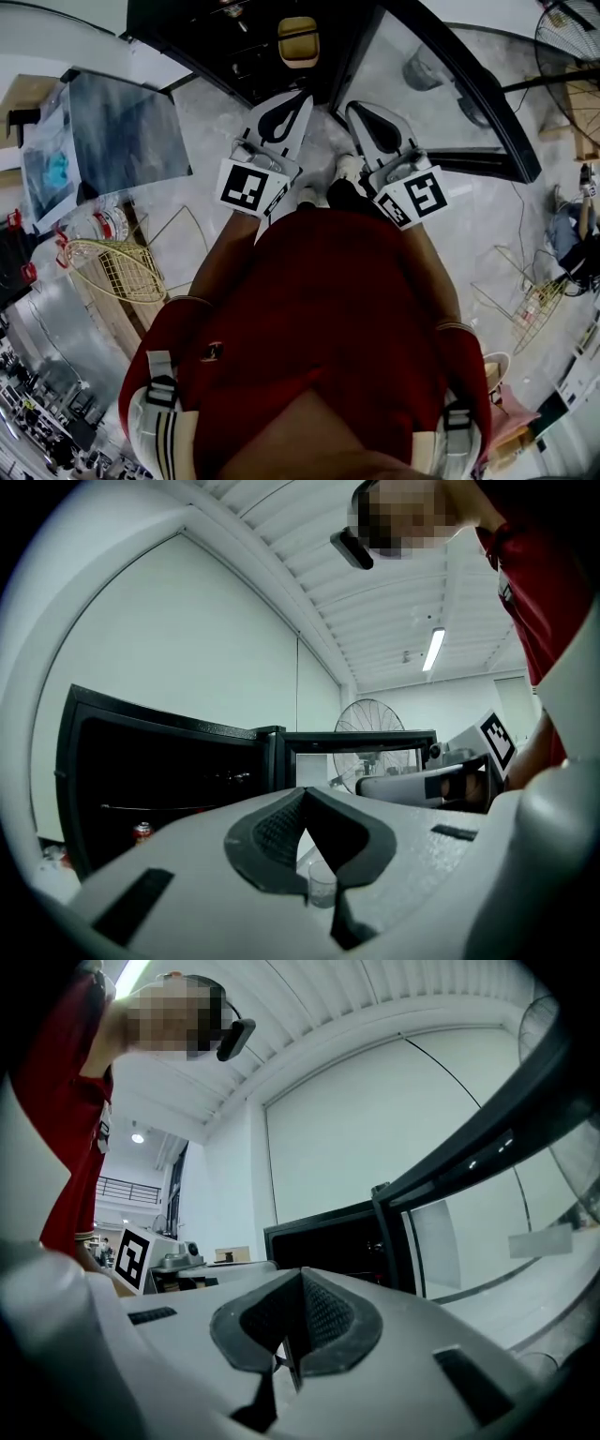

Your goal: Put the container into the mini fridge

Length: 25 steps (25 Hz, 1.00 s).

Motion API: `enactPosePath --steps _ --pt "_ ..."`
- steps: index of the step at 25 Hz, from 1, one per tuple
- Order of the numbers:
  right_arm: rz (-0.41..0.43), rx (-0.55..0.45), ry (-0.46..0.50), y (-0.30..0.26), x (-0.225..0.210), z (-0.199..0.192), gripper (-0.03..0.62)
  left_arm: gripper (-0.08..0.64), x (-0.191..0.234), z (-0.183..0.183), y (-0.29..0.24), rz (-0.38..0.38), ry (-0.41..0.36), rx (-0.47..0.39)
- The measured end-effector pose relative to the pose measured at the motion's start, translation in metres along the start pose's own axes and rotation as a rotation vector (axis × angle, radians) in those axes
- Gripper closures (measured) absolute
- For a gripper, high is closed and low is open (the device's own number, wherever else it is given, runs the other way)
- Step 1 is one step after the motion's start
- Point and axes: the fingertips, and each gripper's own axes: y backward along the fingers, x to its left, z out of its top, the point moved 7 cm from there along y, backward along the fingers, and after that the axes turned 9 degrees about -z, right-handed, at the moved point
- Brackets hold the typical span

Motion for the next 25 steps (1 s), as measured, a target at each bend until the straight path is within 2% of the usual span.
enactPosePath --steps 10,25 --pt "0.026 -0.008 0.016 -0.007 0.019 -0.002 0.594 0.552 0.001 0.001 0.016 -0.027 -0.024 0.016" --pt "0.01 -0.002 0.04 -0.01 0.017 -0.001 0.594 0.552 0.009 0.001 0.014 -0.035 -0.043 0.001"
